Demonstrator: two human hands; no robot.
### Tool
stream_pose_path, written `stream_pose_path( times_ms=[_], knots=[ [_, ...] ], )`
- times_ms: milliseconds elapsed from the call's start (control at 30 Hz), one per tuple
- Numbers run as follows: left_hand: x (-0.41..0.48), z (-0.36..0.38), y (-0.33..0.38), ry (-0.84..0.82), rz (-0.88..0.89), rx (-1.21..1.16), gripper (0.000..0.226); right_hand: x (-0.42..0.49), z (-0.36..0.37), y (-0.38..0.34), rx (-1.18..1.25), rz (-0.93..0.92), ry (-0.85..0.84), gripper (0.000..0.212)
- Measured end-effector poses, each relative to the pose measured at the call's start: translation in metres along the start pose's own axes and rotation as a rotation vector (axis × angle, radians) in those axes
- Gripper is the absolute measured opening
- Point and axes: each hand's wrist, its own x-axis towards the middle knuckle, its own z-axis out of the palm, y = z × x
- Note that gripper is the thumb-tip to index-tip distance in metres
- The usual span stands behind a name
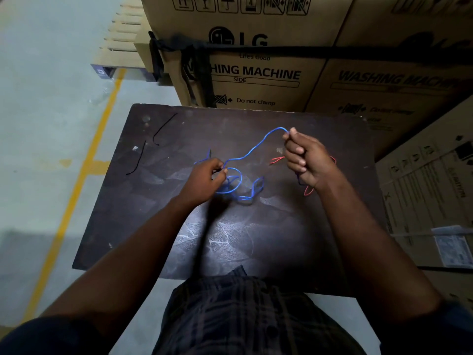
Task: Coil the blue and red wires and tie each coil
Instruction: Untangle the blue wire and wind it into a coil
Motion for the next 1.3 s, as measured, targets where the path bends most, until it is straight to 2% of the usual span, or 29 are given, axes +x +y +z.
stream_pose_path(
  times_ms=[67, 133, 267, 367, 433, 500, 600, 667, 833, 900, 1000, 1100, 1200, 1300],
  knots=[
    [0.005, -0.005, 0.005, 0.049, 0.020, 0.010, 0.004, 0.001, 0.000, 0.003, 0.054, -0.005, 0.008, 0.025],
    [0.009, -0.007, 0.012, 0.085, 0.025, 0.021, 0.005, 0.001, 0.005, 0.016, -0.033, 0.015, 0.046, 0.025],
    [0.012, -0.005, 0.032, -0.110, -0.039, -0.161, 0.016, -0.001, 0.019, 0.047, -0.457, 0.029, 0.028, 0.027],
    [0.010, 0.001, 0.047, -0.192, -0.084, -0.239, 0.028, 0.001, 0.025, 0.051, -0.557, 0.022, -0.004, 0.030],
    [0.010, 0.003, 0.051, -0.178, -0.086, -0.251, 0.026, 0.000, 0.029, 0.047, -0.578, 0.028, -0.037, 0.032],
    [0.010, 0.002, 0.052, -0.152, -0.100, -0.288, 0.011, -0.001, 0.029, 0.043, -0.598, 0.046, -0.059, 0.034],
    [0.013, -0.003, 0.054, -0.018, -0.218, -0.501, 0.019, -0.004, 0.023, 0.036, -0.641, 0.111, -0.078, 0.038],
    [0.014, -0.007, 0.058, 0.037, -0.262, -0.551, 0.020, -0.008, 0.025, 0.032, -0.650, 0.178, -0.099, 0.040],
    [0.019, -0.012, 0.067, 0.092, -0.235, -0.468, 0.019, -0.014, 0.037, 0.027, -0.506, 0.409, -0.258, 0.044],
    [0.020, -0.013, 0.064, 0.116, -0.245, -0.467, 0.021, -0.015, 0.041, 0.022, -0.281, 0.447, -0.380, 0.044],
    [0.017, -0.012, 0.059, 0.105, -0.180, -0.345, 0.026, -0.016, 0.057, 0.006, 0.163, 0.351, -0.559, 0.041],
    [0.010, -0.008, 0.062, 0.081, -0.080, -0.213, 0.034, -0.011, 0.076, -0.014, 0.454, 0.197, -0.642, 0.037],
    [0.006, -0.005, 0.064, 0.056, -0.026, -0.193, 0.040, 0.000, 0.083, -0.025, 0.600, 0.061, -0.521, 0.032],
    [-0.003, -0.003, 0.067, 0.015, 0.051, -0.118, 0.035, 0.009, 0.083, -0.027, 0.529, -0.066, -0.198, 0.033]
  ],
)
